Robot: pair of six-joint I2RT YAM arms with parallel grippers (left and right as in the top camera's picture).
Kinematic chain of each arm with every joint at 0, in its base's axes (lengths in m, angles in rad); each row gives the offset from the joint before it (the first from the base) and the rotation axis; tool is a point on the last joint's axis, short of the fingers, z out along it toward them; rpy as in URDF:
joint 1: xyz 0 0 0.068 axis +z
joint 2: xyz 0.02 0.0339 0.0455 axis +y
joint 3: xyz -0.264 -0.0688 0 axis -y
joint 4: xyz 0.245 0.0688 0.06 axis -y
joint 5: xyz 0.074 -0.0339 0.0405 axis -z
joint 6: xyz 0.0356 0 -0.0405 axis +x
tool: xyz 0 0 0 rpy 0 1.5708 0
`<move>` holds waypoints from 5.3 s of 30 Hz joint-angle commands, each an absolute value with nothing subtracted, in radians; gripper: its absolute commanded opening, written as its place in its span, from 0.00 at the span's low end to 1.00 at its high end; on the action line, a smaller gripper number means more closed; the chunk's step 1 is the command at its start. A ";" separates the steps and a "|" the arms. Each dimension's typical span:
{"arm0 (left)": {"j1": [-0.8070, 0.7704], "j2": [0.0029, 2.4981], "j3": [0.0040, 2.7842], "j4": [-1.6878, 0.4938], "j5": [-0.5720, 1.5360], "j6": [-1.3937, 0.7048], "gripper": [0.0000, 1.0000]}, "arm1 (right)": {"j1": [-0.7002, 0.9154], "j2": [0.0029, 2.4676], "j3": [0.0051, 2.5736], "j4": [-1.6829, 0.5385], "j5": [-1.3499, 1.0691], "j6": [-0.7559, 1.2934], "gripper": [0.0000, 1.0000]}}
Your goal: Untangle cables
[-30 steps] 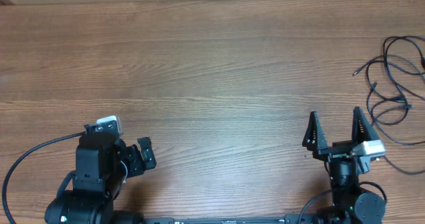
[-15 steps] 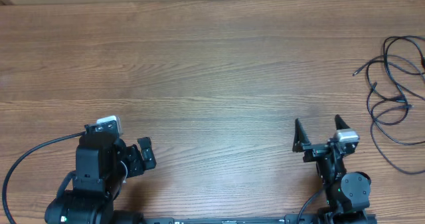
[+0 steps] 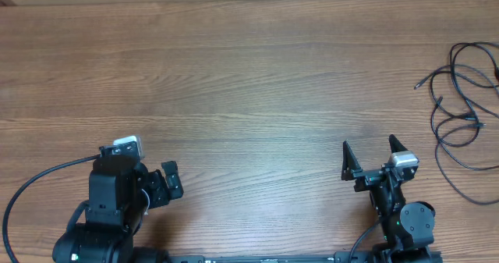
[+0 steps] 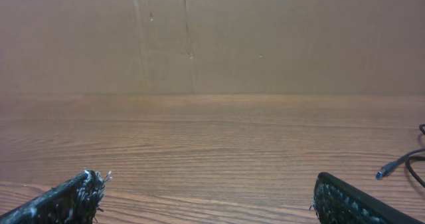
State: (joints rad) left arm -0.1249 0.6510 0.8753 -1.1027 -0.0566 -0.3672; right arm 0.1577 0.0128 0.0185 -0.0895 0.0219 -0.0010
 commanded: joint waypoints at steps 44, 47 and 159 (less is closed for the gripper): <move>-0.131 0.508 0.789 -1.005 -0.119 -0.347 1.00 | 0.155 0.003 0.008 -0.084 0.013 -0.009 1.00; -0.131 0.421 0.685 -0.896 -0.106 -0.320 1.00 | 0.155 0.003 0.008 -0.084 0.013 -0.009 1.00; -0.118 0.004 0.005 -0.074 0.064 -0.019 0.99 | 0.155 0.003 0.008 -0.084 0.014 -0.009 1.00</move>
State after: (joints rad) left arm -0.1238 0.0128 0.0086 -0.0734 0.0490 -0.0437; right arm 0.1577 0.0128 0.0185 -0.0898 0.0147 -0.0010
